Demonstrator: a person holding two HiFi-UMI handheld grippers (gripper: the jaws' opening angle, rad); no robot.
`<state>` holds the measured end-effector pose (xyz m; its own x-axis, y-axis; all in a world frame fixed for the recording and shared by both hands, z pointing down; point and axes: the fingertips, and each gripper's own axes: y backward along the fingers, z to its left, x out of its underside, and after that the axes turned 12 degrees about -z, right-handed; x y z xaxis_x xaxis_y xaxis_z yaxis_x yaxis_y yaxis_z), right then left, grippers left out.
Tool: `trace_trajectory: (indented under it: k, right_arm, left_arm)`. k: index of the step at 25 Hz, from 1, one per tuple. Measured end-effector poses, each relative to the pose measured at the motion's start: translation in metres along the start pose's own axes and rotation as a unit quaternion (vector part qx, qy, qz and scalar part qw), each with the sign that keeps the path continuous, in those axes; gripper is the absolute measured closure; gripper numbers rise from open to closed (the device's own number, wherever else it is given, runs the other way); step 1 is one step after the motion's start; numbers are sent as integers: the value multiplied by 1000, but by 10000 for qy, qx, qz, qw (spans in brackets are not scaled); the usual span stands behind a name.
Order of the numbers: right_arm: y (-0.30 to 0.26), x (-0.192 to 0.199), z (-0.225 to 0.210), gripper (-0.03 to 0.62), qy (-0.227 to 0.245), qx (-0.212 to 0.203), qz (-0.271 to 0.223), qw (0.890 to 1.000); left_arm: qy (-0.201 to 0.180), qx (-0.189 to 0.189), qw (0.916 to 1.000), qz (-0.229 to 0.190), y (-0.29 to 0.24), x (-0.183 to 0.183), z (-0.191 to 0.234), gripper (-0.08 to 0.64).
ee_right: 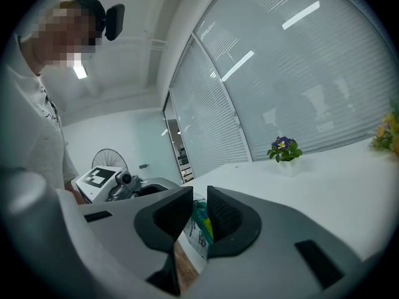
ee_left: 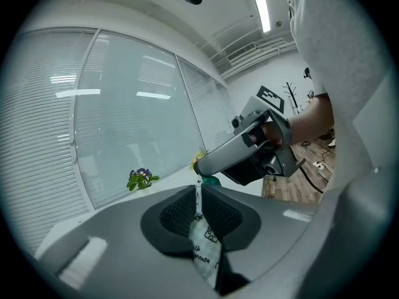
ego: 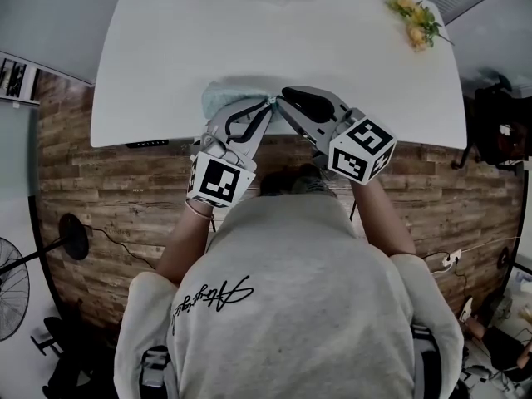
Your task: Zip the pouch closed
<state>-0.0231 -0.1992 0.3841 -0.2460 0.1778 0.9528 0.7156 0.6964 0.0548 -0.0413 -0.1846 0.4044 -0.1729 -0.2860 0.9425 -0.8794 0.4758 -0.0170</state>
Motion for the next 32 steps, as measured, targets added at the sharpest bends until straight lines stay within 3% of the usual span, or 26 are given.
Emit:
trace_trajectory:
  k: [18,28,32]
  right_arm:
    - [-2,3,-7,548,-15,416,8,9991]
    - [-2,-31,-2,560,809,704,-460,9932]
    - [-1,-58,1,561,999,748,-792,9890]
  left_arm:
    - [-539,132,9980,289,-7,8,-4,531]
    - [-731,-66,9973,36,-11,-24,14,534]
    - [-790,-235,9960,-354,-12,-55,27,535]
